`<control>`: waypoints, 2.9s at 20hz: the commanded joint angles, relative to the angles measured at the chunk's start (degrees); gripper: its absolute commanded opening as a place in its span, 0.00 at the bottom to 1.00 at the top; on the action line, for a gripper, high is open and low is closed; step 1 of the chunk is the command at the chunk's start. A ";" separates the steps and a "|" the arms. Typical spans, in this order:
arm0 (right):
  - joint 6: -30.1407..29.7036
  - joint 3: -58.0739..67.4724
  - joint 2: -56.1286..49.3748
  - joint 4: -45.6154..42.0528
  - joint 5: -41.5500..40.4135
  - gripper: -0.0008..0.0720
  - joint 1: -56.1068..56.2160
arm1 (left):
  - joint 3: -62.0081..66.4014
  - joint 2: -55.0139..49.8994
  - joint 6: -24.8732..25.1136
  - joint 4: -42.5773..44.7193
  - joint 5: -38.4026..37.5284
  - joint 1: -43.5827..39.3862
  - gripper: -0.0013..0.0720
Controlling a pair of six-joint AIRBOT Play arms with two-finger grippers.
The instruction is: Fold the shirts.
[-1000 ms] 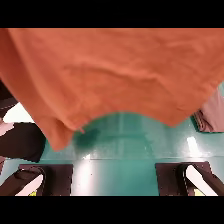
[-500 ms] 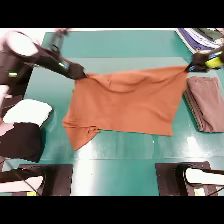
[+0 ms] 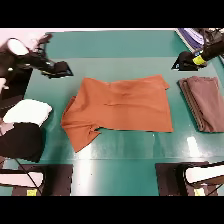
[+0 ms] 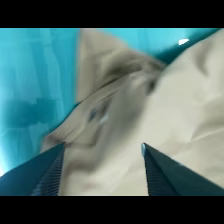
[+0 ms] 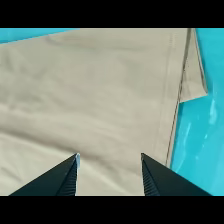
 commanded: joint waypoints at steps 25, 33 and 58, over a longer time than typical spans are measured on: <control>-3.78 -26.62 22.49 6.86 -6.34 0.60 1.88 | -54.77 20.72 7.23 -12.63 13.55 7.85 0.45; -4.55 -45.38 27.54 -1.95 -0.11 0.69 -16.17 | -44.61 21.86 8.11 -11.56 7.06 7.82 0.05; -10.47 -23.76 42.47 18.99 -10.45 0.04 -16.00 | -1.40 42.42 2.27 -11.63 4.57 7.82 0.05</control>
